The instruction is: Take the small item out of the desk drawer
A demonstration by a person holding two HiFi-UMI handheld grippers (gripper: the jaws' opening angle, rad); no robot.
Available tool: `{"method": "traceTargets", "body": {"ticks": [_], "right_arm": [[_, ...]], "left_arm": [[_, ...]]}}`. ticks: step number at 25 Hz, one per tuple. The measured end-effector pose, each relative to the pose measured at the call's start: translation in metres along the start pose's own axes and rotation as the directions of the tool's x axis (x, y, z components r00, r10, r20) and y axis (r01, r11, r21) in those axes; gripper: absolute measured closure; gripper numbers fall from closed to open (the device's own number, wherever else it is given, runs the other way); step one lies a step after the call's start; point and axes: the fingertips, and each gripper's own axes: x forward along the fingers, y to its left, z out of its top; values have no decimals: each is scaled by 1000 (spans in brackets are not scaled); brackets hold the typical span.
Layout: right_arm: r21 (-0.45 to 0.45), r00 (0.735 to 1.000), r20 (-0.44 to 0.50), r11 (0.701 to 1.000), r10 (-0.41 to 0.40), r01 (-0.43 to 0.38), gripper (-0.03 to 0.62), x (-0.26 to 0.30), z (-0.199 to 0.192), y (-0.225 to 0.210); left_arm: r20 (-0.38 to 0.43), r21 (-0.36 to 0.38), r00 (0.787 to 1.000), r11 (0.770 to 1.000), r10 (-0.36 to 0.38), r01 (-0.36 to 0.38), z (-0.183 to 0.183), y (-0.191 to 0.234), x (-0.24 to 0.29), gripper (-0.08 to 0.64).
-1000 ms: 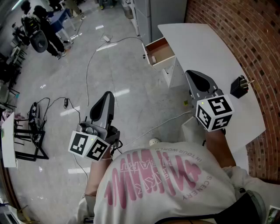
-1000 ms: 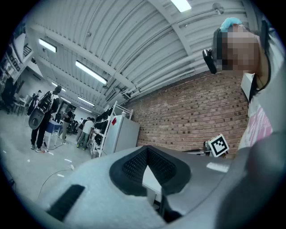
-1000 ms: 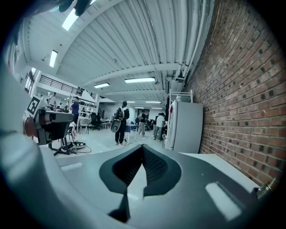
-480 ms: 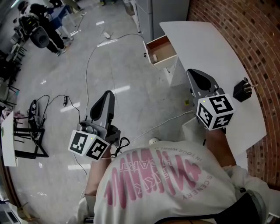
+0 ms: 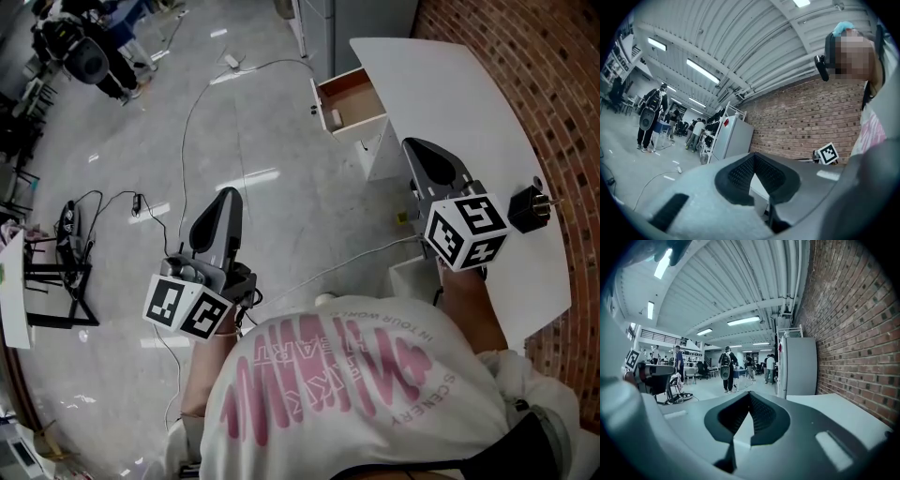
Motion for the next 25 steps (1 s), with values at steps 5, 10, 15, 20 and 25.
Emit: {"method": "traceTargets", "body": {"ticks": [5,10,15,20,25], "right_arm": [[7,999,-17,999,33,-33,581,20,-9,-5],[29,999,-11,998,53,-53,581,28,-13,-10],[92,998,-12,994,68,-66,581,42,-16,-14],[139,997,-24,988,78,-74,581,54,-25,-20],[188,997,-36,980,69,-61,581,70,-35,-36]], "left_arm": [[-6,-17,999,999,33,-33,-10,9,8,554],[-9,-7,999,999,50,-51,-10,10,13,554],[-28,9,997,997,77,-77,-10,19,15,554],[-41,-14,993,994,110,-111,-18,31,22,555],[-55,-34,994,995,96,-98,-27,41,39,554]]}}
